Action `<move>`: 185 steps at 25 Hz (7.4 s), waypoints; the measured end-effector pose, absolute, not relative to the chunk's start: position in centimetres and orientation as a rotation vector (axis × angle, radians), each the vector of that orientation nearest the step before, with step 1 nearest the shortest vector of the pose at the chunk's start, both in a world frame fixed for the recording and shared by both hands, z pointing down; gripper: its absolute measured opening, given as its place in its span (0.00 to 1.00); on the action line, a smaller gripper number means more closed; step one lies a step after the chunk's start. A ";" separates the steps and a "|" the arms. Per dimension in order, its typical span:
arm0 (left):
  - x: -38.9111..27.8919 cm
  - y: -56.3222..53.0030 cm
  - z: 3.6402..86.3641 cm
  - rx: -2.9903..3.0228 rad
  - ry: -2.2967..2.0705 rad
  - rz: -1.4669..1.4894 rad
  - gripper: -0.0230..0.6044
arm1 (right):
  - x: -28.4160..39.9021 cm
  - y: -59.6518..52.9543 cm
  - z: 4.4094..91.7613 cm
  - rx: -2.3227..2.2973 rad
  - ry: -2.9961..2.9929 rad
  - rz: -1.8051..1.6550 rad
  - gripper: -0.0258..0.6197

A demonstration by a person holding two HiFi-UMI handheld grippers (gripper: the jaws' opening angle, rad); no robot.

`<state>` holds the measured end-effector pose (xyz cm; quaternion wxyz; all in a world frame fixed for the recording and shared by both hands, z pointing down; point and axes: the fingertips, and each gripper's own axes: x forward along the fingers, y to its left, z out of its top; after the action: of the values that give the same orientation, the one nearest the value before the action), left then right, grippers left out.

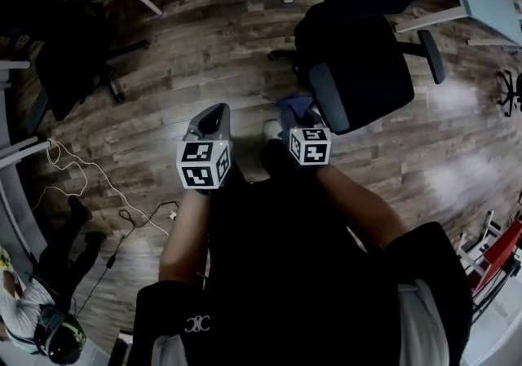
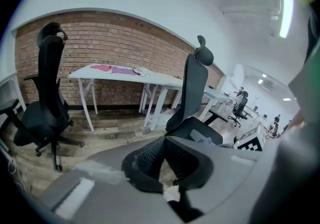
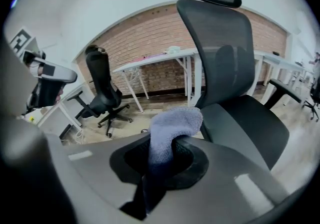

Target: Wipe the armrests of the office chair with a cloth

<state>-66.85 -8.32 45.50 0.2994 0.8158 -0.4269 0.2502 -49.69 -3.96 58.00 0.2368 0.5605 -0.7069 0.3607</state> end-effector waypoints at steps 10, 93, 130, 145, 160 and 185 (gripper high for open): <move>-70.6 -11.8 48.4 2.361 -0.677 0.818 0.05 | -49.5 -1.3 60.8 2.098 -1.406 1.178 0.12; -71.9 -11.3 57.0 2.436 -0.459 1.019 0.05 | -39.4 -5.8 66.3 2.962 -0.890 1.224 0.12; -46.7 8.1 39.9 2.778 -0.339 0.776 0.05 | -38.3 16.6 40.8 2.273 -1.844 0.513 0.12; -34.3 15.7 38.4 2.908 -0.361 0.821 0.05 | -26.3 28.1 37.3 2.270 -1.868 0.541 0.12; -8.2 15.0 40.0 2.777 -0.429 0.605 0.05 | -2.2 28.2 37.2 2.084 -1.907 0.436 0.12; 13.4 13.1 39.2 2.422 -1.151 0.486 0.05 | 30.9 20.6 41.3 1.486 -2.337 0.405 0.12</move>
<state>13.37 13.11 39.19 0.2068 0.8695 -0.4132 0.1745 30.94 20.58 41.28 0.1705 0.5230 -0.8228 0.1426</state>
